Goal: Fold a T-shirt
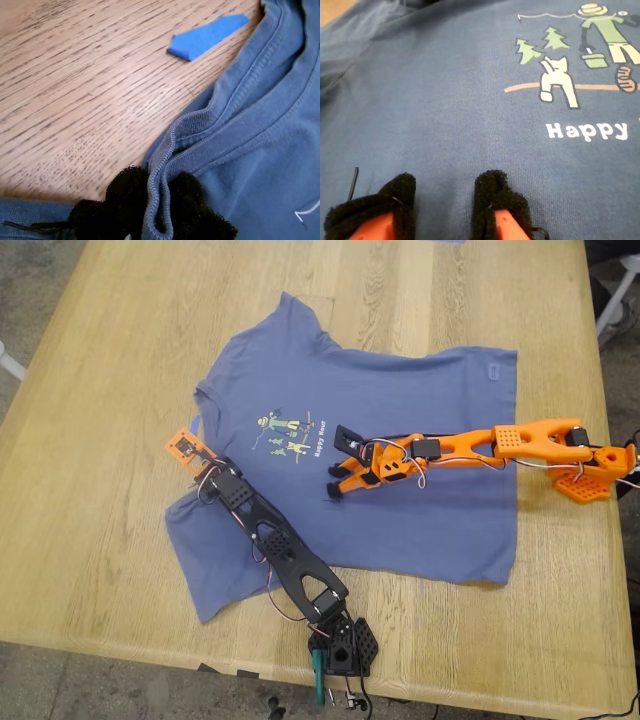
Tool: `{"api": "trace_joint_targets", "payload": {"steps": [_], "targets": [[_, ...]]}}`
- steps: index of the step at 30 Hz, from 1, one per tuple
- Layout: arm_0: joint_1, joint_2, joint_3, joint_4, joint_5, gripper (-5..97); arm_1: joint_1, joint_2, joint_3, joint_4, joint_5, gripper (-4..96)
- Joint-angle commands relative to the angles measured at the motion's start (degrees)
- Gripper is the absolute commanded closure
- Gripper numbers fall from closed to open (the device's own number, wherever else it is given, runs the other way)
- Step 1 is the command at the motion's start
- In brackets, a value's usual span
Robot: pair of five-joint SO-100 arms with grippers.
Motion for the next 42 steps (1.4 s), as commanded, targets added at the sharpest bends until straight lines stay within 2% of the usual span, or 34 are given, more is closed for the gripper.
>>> {"api": "trace_joint_targets", "payload": {"steps": [1,7,11,13,17,23,29,34,42], "targets": [[1.6,12.0,-3.2,1.0,-1.1,90,0.2,1.1,4.9,-3.2,-0.1,72.6],[2.3,14.7,-3.2,3.6,-1.3,90,1.0,0.1,9.6,-6.3,-0.4,74.6],[3.3,16.9,-3.3,5.6,-1.5,90,0.7,-1.6,9.9,-6.3,0.0,80.2],[4.0,18.2,-3.3,6.9,-1.6,90,0.5,-1.7,9.5,-3.3,-0.1,87.8],[6.2,21.4,-3.3,9.8,-1.8,90,0.6,-1.8,5.6,4.8,-0.2,88.1],[8.5,23.9,-3.3,13.0,-1.9,89,-0.1,-1.8,-1.6,18.1,0.1,77.5],[7.5,23.6,-3.3,13.0,-1.9,89,-0.4,-1.2,-3.2,13.0,-0.2,72.6],[6.9,23.6,-3.3,13.0,-1.9,89,-2.8,-1.9,-10.0,30.1,1.1,67.0],[6.3,23.8,-3.3,13.0,-1.9,89,-3.4,2.2,-10.0,39.3,1.6,63.9]]}}
